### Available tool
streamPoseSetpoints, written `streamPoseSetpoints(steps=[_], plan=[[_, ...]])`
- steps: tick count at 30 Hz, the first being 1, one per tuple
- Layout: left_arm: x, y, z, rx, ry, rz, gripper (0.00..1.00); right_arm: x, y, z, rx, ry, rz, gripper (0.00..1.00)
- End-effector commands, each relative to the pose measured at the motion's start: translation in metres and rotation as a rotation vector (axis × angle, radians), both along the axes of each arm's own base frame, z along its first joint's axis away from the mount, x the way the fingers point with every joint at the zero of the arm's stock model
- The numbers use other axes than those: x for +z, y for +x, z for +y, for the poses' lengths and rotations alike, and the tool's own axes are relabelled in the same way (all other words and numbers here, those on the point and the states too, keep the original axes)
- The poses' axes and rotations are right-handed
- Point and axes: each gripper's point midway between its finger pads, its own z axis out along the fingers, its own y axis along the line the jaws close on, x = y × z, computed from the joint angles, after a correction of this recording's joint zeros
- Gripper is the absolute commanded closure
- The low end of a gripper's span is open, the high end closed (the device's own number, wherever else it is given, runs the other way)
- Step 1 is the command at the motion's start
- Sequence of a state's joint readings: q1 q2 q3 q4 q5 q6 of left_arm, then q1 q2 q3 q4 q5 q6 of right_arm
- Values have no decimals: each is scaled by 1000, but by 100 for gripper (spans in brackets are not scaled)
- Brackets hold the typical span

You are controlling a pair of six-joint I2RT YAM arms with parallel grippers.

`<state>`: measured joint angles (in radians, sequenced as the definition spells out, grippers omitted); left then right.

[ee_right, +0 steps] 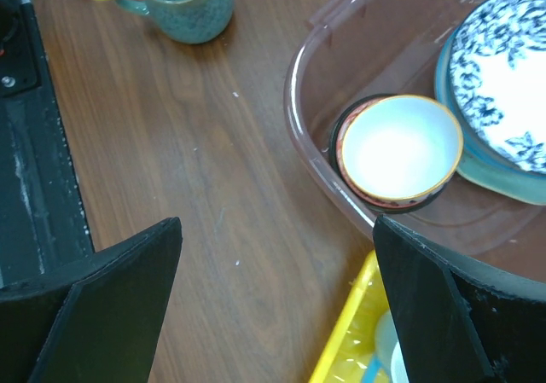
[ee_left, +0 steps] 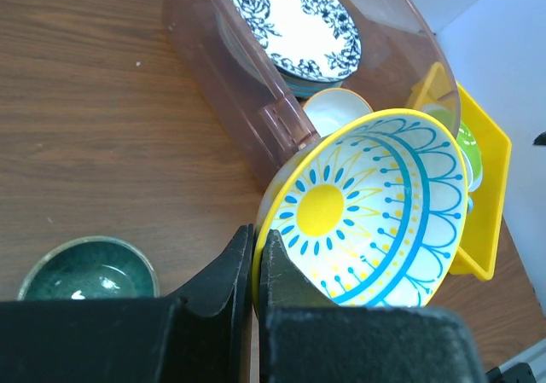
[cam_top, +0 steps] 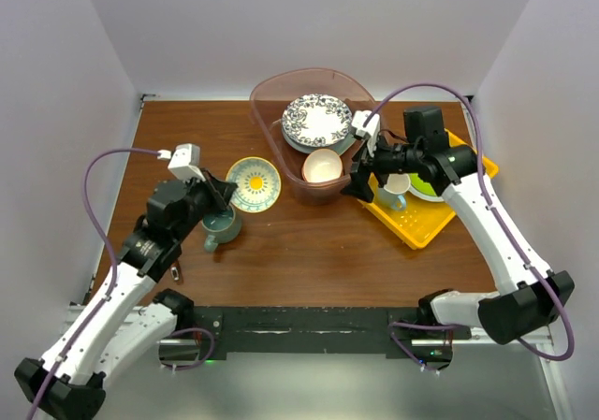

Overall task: Place the mixed dishes into the plastic bin
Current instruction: Pick up the bowl from the center of the board.

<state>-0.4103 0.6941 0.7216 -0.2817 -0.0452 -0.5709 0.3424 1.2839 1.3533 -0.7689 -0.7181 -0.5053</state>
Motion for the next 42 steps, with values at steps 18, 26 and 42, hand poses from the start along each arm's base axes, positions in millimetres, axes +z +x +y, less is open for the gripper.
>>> streamPoseSetpoints(steps=[18, 26, 42], plan=[[68, 14, -95, 49, -27, -98, 100, 69, 2, 7, -221, 143, 41, 2], [70, 14, -129, 84, -11, -72, 100, 65, 5, 24, -310, 206, 58, 2], [75, 13, -149, 205, -36, -22, 100, 34, 50, 29, -514, 49, -90, 88]])
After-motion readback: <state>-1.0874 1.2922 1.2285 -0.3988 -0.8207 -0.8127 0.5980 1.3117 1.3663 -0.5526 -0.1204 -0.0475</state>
